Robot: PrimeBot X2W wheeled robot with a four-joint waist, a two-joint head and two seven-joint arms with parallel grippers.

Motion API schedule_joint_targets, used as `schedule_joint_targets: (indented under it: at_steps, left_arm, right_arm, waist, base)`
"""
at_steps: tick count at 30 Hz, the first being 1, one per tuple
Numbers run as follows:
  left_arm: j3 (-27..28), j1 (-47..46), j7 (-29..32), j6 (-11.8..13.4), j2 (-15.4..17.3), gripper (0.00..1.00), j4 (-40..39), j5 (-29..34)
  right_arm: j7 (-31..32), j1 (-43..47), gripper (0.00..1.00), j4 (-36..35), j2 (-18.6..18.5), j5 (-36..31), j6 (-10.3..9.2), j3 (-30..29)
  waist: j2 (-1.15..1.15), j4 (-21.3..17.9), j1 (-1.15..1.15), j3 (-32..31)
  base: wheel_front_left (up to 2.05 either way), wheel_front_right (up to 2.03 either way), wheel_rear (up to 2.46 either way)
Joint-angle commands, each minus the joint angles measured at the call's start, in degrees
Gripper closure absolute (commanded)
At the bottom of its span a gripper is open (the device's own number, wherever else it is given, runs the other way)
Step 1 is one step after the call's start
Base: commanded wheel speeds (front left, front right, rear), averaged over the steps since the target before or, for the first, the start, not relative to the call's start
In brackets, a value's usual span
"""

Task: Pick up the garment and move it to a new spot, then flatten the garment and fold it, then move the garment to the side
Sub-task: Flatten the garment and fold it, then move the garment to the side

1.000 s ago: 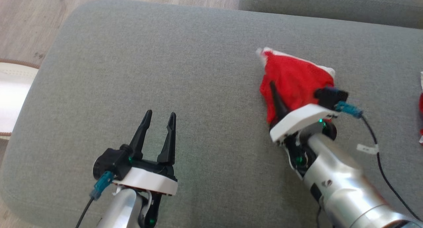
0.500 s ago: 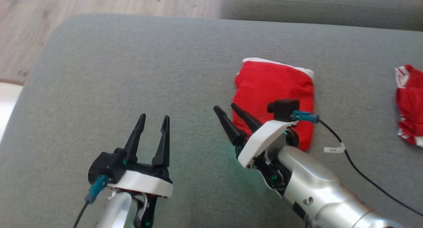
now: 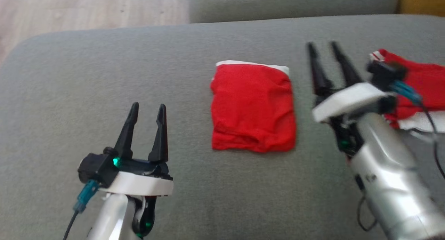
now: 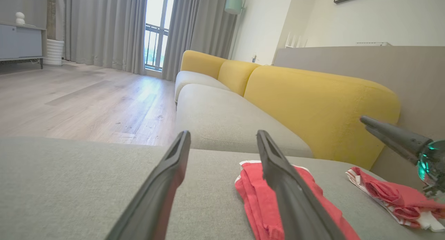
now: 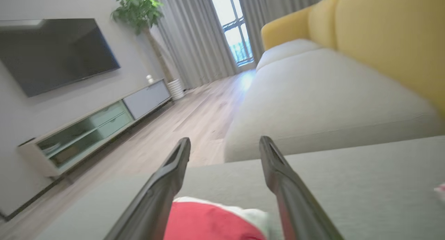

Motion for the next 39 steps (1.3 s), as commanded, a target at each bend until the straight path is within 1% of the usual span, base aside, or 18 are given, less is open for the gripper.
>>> schedule_joint_targets:
  at_steps: [1, 6, 8, 10, 13, 18, 26, 31, 35, 37, 38, 39]
  left_arm:
    - [2.3, -1.6, -0.3, 0.1, 0.4, 0.0, -2.5, 0.3]
    - [2.6, -1.8, -0.3, 0.1, 0.4, 0.0, -4.2, -0.1]
    - [2.6, -1.8, -0.3, 0.1, 0.4, 0.0, -4.6, -0.4]
    - [2.6, -1.8, -0.3, 0.1, 0.3, 0.0, -4.9, -0.6]
    - [2.6, -1.4, -0.3, 0.1, 0.3, 0.0, -5.2, -0.8]
    - [2.5, -0.4, -0.3, 0.1, 0.3, 0.0, -5.2, -0.9]
    - [1.7, -0.6, -0.3, 0.1, 0.3, 0.0, -5.0, -1.2]
    - [0.5, -1.4, -0.3, 0.1, 0.3, 0.0, -5.1, -1.2]
    - [-0.2, -2.2, -0.3, 0.1, 0.3, 0.0, -5.1, -1.4]
    - [-0.7, -2.7, -0.3, 0.1, 0.3, 0.0, -5.0, -1.5]
    - [-1.2, -3.5, -0.3, 0.1, 0.3, 0.0, -5.0, -1.8]
    - [-1.2, -3.5, -0.3, 0.1, 0.3, 0.0, -5.0, -1.8]
  right_arm:
    - [-0.6, 2.8, 0.0, -3.5, 0.6, -3.6, -0.03, -2.5]
    - [-0.6, 11.4, 0.0, -12.0, 2.1, -15.9, -0.03, -14.3]
    - [-0.6, 14.6, 0.0, -15.0, 3.3, -18.7, -0.03, -18.5]
    - [-0.6, 17.3, 0.0, -18.1, 4.1, -21.7, -0.03, -21.4]
    - [-0.6, 20.9, 0.0, -21.7, 4.7, -24.6, -0.03, -24.1]
    - [-0.6, 24.5, 0.0, -24.6, 4.8, -22.9, -0.03, -23.7]
    - [-0.6, 25.2, 0.0, -25.6, 4.8, -22.8, -0.03, -23.7]
    - [-0.3, 23.8, 0.0, -25.3, 4.8, -22.8, -0.03, -23.1]
    - [1.8, 21.6, 0.0, -24.2, 4.8, -22.7, -0.03, -21.1]
    - [3.4, 20.2, 0.0, -23.2, 4.8, -21.6, -0.03, -19.9]
    - [5.0, 18.6, 0.0, -21.6, 4.8, -19.4, -0.03, -18.6]
    - [5.0, 18.6, 0.0, -21.6, 4.8, -19.4, -0.03, -18.6]
  waist:
    - [0.0, -1.5, 0.0, 0.4]
    - [0.0, -3.4, 0.0, 0.7]
    - [0.0, -4.0, 0.0, 0.8]
    - [0.0, -4.4, 0.0, 0.8]
    - [0.0, -5.0, 0.0, 0.7]
    - [0.0, -5.4, 0.0, 0.5]
    - [0.0, -4.6, 0.0, 1.3]
    - [0.0, -3.2, 0.0, 2.9]
    - [0.0, -1.7, 0.0, 4.8]
    - [0.0, -0.7, 0.0, 6.1]
    - [0.0, 0.3, 0.0, 7.3]
    - [0.0, 0.3, 0.0, 7.3]
  base:
    - [0.0, 0.0, 0.0]
    - [0.0, 0.0, 0.0]
    - [0.0, 0.0, 0.0]
    - [0.0, 0.0, 0.0]
    - [0.0, 0.0, 0.0]
    - [0.0, 0.0, 0.0]
    - [0.0, 0.0, 0.0]
    - [0.0, 0.0, 0.0]
    - [0.0, 0.0, 0.0]
    - [0.0, 0.0, 0.0]
    - [0.0, 0.0, 0.0]
    - [0.0, 0.0, 0.0]
